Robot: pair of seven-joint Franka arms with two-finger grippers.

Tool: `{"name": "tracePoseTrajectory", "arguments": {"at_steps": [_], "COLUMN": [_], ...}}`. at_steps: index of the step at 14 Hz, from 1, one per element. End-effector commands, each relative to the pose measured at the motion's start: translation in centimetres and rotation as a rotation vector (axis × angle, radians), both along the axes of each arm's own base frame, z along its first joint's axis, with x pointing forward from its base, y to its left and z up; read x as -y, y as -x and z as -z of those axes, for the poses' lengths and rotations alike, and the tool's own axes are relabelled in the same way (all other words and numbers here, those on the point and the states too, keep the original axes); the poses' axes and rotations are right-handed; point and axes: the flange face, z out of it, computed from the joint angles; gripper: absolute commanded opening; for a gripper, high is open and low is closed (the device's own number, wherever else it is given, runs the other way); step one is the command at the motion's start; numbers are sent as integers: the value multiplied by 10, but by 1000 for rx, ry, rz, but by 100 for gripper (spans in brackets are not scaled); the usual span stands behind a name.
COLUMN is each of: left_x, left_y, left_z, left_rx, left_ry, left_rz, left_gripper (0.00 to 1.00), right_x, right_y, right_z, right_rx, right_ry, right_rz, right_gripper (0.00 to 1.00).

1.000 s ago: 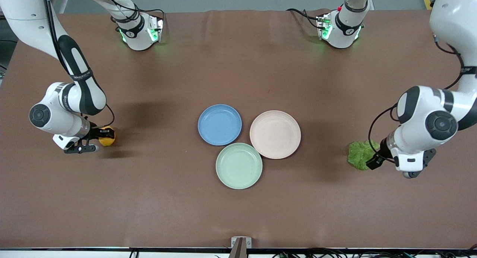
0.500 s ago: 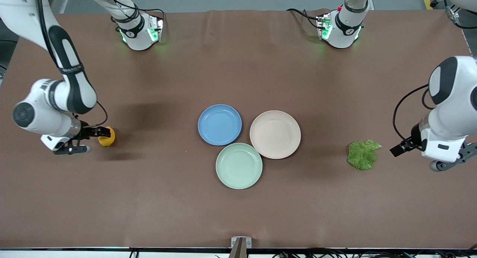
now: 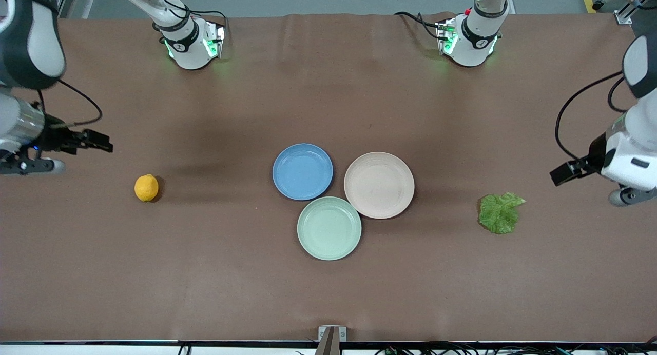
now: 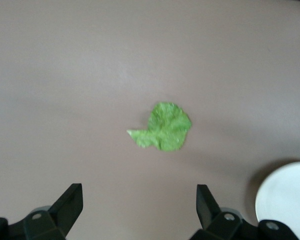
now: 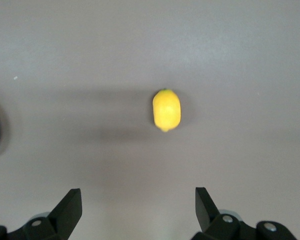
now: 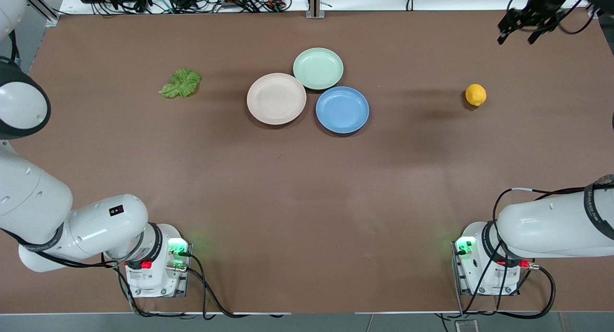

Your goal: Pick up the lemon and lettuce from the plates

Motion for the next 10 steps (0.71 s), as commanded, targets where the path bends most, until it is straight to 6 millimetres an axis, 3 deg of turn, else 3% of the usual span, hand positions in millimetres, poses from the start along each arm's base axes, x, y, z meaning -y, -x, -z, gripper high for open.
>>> {"name": "tracePoseTrajectory", "arguments": {"at_steps": [1, 4, 7, 10], "left_x": [-2, -18, -22, -11], "left_y": [23, 47, 69, 85], "left_z": [-33, -62, -75, -76], "left_rx": [-3, 6, -44, -54], "left_ry": [30, 87, 95, 99], "left_rz": [71, 107, 136, 147], "left_gripper": [100, 100, 100, 100], "right_x": [3, -3, -16, -33], "right_y": [-2, 2, 2, 2], "right_z": [-55, -100, -118, -126], "right_rx": [5, 17, 37, 52], "right_ry": [12, 23, 25, 26], "right_rz": [17, 86, 74, 56], "right_gripper": [100, 100, 100, 100]}}
